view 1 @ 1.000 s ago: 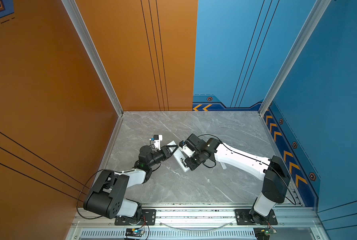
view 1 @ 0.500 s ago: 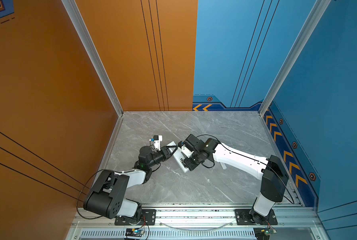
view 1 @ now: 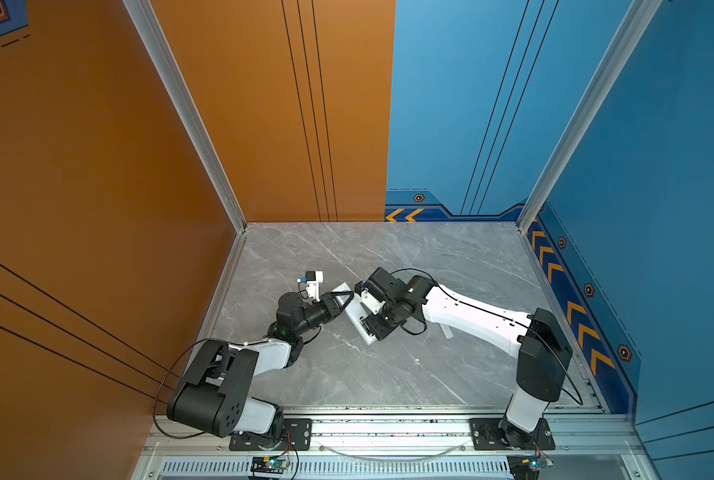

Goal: Load the batteries into the remote control
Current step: 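Lower the battery into the compartment beside the first battery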

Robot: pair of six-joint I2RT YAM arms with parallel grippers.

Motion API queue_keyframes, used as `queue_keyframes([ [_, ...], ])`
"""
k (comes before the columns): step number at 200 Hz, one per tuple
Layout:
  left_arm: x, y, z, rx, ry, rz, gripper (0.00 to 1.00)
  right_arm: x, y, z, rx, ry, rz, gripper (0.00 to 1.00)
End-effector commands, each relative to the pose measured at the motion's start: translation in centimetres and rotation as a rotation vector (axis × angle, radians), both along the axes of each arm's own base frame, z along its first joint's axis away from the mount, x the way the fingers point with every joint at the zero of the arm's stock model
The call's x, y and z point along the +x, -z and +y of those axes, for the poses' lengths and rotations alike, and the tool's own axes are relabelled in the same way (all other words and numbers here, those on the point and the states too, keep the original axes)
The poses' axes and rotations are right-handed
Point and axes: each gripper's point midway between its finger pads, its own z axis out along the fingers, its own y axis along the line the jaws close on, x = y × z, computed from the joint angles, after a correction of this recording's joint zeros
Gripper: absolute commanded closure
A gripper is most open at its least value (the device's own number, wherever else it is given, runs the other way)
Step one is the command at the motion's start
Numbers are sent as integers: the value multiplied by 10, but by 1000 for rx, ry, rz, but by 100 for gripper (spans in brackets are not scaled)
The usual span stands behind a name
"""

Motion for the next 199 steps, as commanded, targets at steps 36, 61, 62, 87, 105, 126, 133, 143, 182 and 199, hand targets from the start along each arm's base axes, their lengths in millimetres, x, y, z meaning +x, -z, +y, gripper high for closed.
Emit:
queue_keyframes([
  [36,0,-10,3,-23,-2,-37,100,0,3,6,-5,4,9,99],
  [61,0,-10,2,-23,0,-36,100,0,1,8,-2,3,9,97],
  [62,0,-10,2,-23,1,-36,100,0,1,8,-2,2,9,97],
  [87,0,-10,2,-22,-1,-38,100,0,2,8,-7,0,8,96],
  [105,0,-9,2,-23,0,-37,100,-1,2,9,-7,-4,11,95],
  [126,0,-10,2,-26,0,-37,100,-2,2,11,-6,-6,12,94],
  [133,1,-10,3,-26,-1,-38,100,-2,2,11,-6,-6,13,94],
  [143,1,-10,3,-27,-1,-39,100,-2,2,11,-8,-5,14,94],
  [182,1,-10,4,-27,-3,-38,100,-2,4,6,-28,3,11,97],
  [199,1,-9,4,-28,-5,-34,100,-1,5,4,-42,7,6,97],
])
